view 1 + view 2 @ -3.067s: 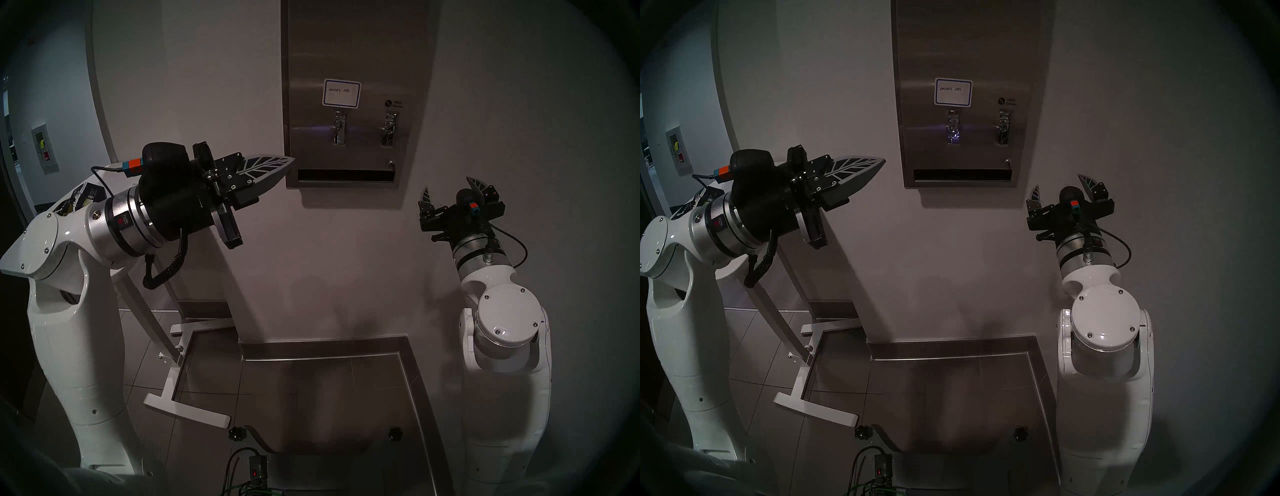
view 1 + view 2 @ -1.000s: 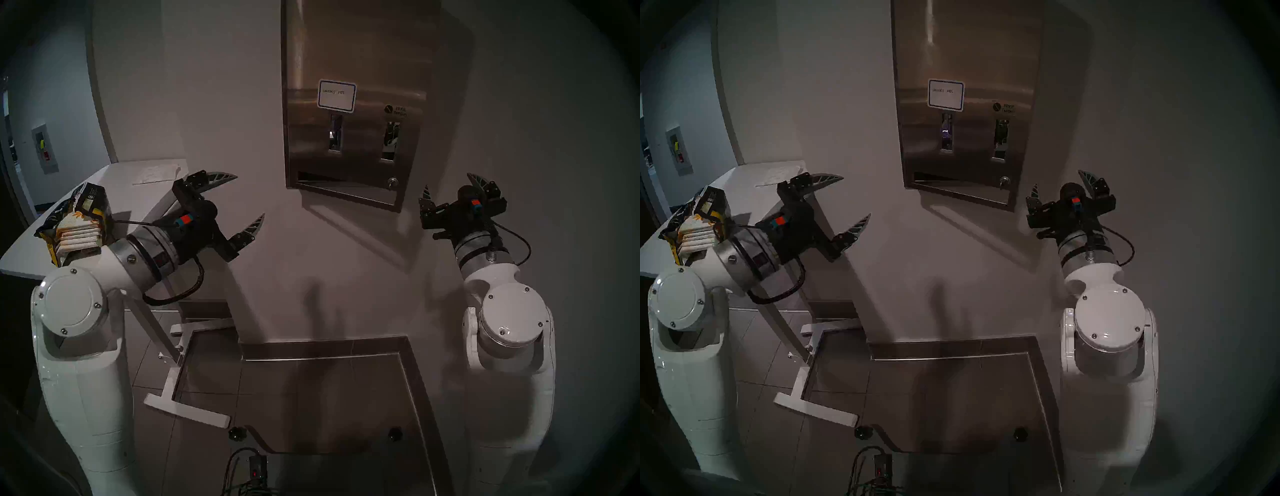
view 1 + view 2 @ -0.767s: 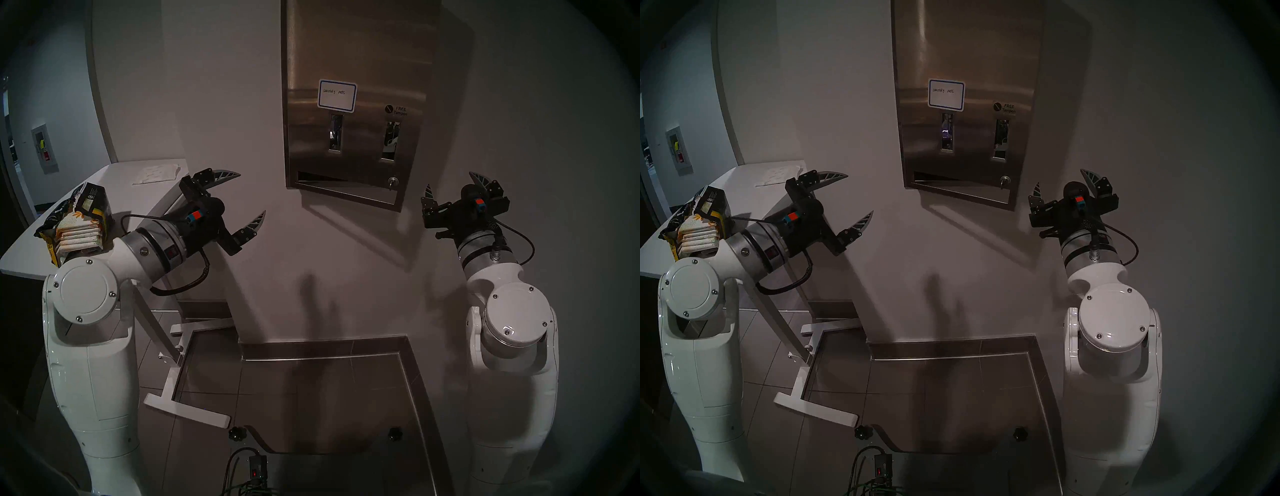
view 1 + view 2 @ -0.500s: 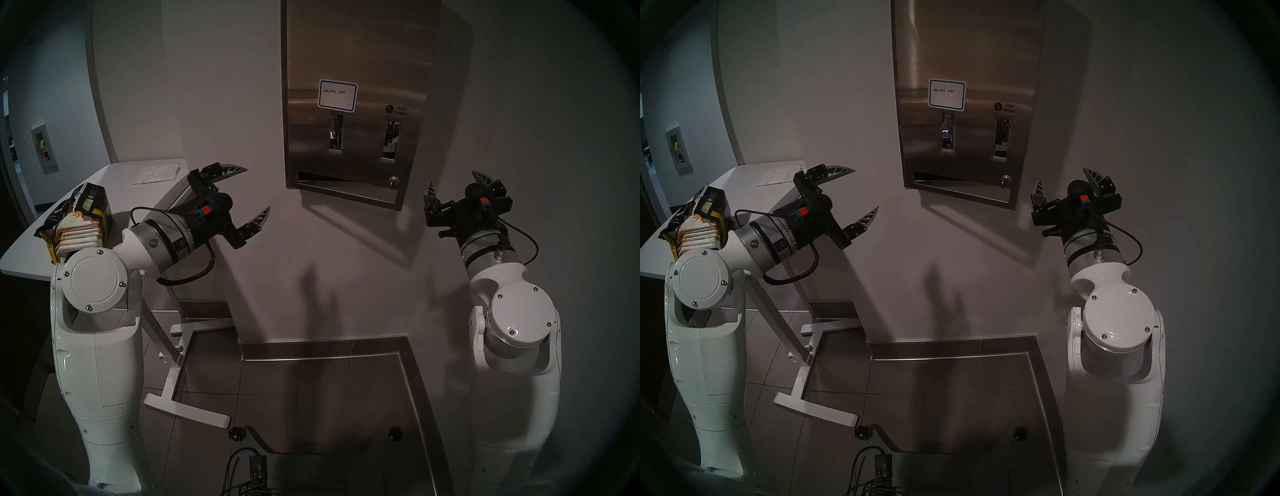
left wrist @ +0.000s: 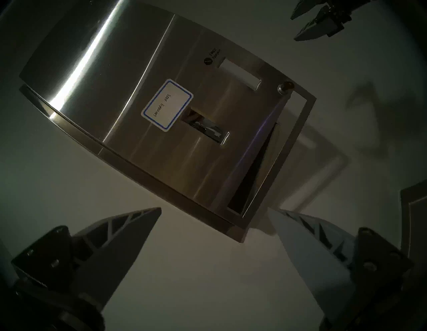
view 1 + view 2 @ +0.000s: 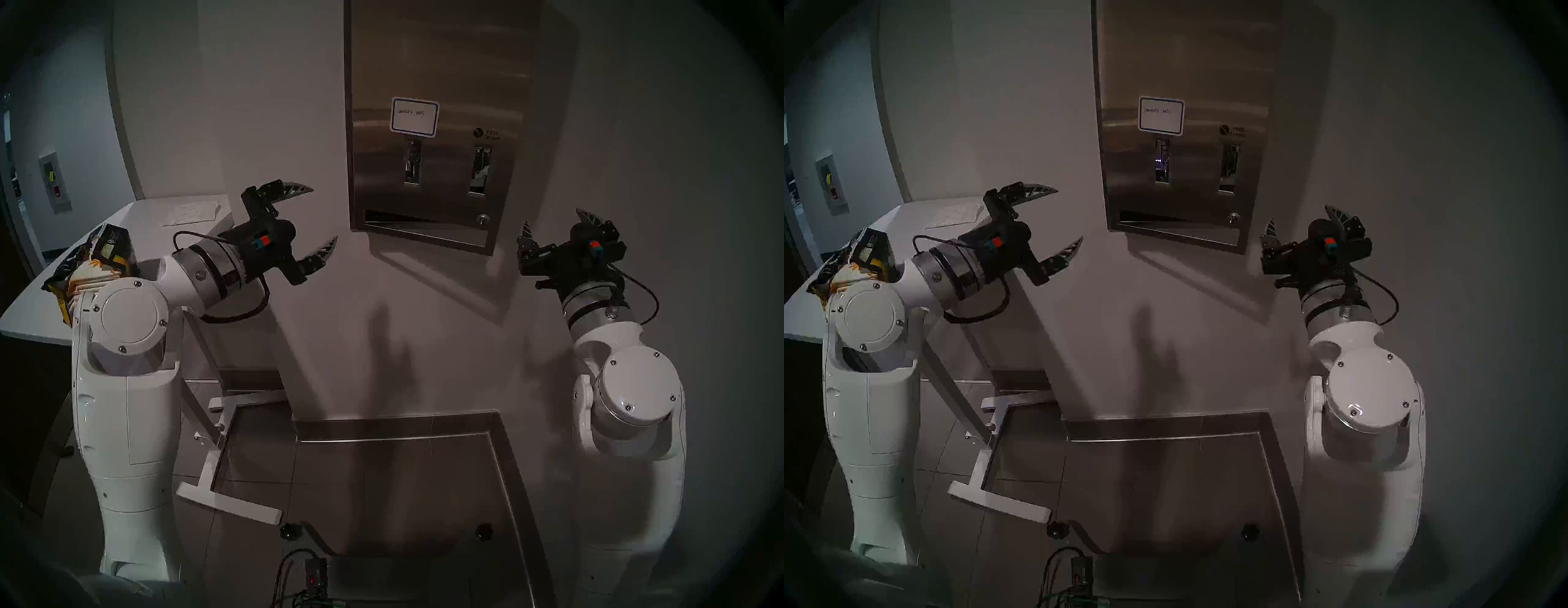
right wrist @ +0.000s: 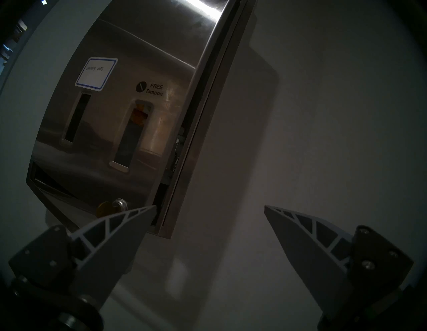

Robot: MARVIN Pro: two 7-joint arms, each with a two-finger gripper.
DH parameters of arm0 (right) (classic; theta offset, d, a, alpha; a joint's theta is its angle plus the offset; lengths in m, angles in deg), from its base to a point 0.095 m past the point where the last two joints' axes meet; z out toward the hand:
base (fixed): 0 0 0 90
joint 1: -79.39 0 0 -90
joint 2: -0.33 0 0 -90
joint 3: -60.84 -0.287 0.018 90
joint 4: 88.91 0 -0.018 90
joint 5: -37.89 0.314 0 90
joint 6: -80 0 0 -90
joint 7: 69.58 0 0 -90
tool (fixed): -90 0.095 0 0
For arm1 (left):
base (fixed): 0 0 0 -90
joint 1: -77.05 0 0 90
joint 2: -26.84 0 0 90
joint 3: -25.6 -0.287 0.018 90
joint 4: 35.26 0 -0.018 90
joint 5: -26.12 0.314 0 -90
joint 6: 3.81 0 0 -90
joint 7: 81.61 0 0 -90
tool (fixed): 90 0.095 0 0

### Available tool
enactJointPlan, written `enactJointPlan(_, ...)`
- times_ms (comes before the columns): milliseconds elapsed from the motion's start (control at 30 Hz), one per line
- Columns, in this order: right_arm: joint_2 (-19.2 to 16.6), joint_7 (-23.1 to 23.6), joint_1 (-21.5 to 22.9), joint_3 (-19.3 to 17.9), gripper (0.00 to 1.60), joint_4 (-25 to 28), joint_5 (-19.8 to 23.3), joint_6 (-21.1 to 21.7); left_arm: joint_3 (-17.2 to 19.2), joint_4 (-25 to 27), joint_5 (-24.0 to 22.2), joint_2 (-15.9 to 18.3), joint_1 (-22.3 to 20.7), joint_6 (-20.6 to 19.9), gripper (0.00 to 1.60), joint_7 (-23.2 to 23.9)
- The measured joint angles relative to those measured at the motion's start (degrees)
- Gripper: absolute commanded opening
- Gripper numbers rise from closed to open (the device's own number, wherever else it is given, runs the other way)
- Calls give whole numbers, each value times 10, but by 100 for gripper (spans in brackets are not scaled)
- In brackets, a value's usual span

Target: Open the dispenser door, put the pads inside, close the door

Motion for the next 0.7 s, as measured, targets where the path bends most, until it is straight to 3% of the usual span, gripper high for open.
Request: enactJointPlan(700,-5,3,10,16,160,-2,31,-19,0,0,-7,10,-16,10,160,0)
